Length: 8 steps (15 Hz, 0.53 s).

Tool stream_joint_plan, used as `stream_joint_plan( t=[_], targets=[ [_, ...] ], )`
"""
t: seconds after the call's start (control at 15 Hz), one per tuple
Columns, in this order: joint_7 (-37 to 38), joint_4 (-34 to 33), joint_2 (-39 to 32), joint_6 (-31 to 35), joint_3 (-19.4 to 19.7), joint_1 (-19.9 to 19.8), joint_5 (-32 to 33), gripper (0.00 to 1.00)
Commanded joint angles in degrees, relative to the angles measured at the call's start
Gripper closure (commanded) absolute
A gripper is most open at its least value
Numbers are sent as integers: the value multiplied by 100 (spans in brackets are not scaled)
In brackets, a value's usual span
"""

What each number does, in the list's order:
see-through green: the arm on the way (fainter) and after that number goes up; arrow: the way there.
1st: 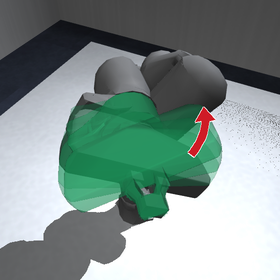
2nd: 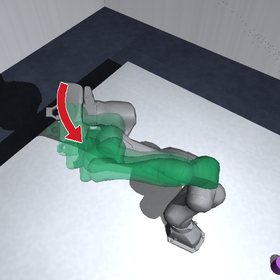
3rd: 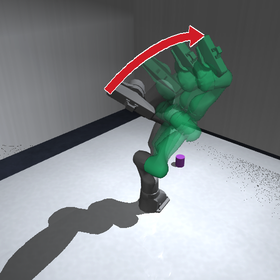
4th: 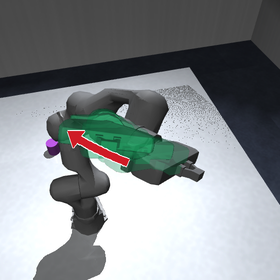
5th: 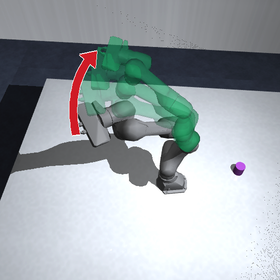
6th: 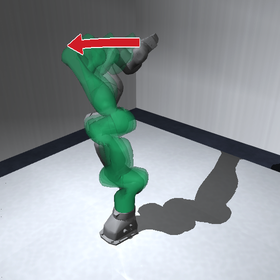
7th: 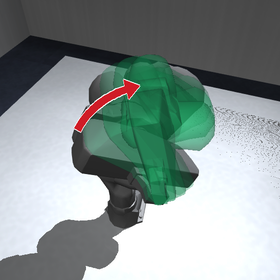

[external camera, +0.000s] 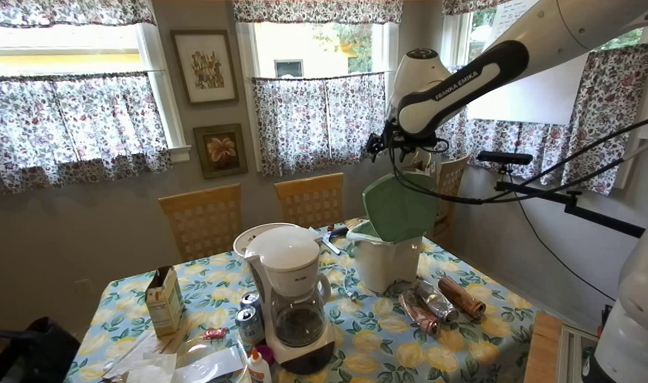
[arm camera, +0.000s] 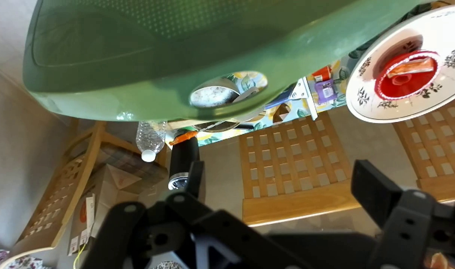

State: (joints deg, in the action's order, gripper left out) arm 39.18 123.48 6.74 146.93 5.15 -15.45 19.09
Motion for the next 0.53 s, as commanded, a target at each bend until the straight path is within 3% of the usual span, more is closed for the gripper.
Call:
stream_joint_plan(
  t=[0.0, 0.47],
  targets=[
    [512, -96, 176, -320, -40, 86, 129, 0],
    [1204, 92, 704, -512, -335, 111, 525, 0]
  ],
)
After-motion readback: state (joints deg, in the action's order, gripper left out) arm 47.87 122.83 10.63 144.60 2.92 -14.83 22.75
